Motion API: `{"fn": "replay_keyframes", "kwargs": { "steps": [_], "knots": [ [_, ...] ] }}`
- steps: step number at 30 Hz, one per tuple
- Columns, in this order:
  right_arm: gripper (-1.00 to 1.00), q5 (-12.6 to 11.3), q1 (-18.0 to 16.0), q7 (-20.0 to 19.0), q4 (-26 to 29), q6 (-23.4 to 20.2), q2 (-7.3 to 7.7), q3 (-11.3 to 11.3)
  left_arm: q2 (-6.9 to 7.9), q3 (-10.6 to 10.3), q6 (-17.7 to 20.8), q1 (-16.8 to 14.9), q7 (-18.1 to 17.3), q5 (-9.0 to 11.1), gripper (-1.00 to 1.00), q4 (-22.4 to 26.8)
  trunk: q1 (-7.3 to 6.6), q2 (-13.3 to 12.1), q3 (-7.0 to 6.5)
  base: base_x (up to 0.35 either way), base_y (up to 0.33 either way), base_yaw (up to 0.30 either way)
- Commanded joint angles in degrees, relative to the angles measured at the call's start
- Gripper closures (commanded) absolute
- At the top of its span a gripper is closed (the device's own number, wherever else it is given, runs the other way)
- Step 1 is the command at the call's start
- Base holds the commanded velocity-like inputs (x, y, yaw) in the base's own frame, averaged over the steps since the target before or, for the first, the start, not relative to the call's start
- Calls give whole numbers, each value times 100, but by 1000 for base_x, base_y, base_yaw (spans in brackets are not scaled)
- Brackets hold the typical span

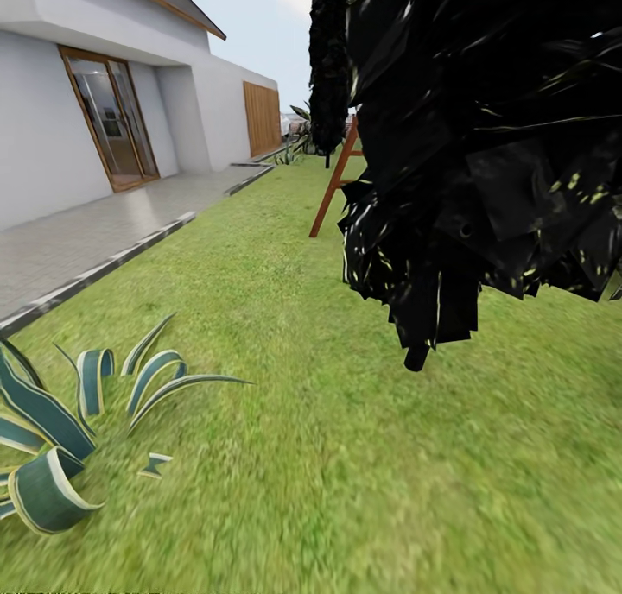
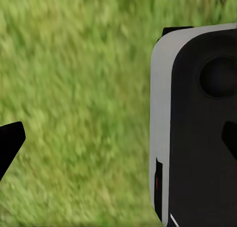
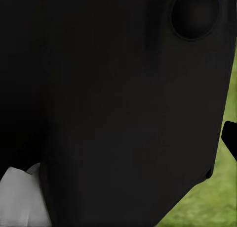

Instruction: Take the three Easter eggs out of the wicker basket on the lawn in the garden, then place them on the lawn next to a single tree (choose any tree) so that all three eggs are next to the same tree and none are left in the basket.

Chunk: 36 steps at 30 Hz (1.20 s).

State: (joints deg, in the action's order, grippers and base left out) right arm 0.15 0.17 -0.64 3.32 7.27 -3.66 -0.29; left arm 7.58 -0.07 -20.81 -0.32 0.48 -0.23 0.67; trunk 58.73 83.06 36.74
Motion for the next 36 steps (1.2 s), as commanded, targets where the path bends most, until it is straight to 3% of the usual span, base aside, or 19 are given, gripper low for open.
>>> {"fn": "replay_keyframes", "kwargs": {
  "steps": [1, 10, 32, 36],
  "knots": [
    [-100, 13, 3, -7, 4, 12, -29, 1, 0, -2, -19, -3, 5, -3, -100, -5, 0, 2, 7, 0, 0, 124],
    [-100, 43, 5, -7, 2, 4, -113, 35, -2, -2, -19, -3, 5, -3, -100, -5, 0, 2, 49, 0, 0, 187],
    [-100, 70, 4, -7, -3, -7, -124, 71, -2, -2, -19, -3, 5, -3, -100, -6, 0, 2, 193, 0, 0, 206],
    [-100, 64, 3, -2, -6, -22, -126, 361, -2, -2, -19, -3, 5, -3, -100, -6, 0, 2, 224, 0, 0, 169]
  ]
}}
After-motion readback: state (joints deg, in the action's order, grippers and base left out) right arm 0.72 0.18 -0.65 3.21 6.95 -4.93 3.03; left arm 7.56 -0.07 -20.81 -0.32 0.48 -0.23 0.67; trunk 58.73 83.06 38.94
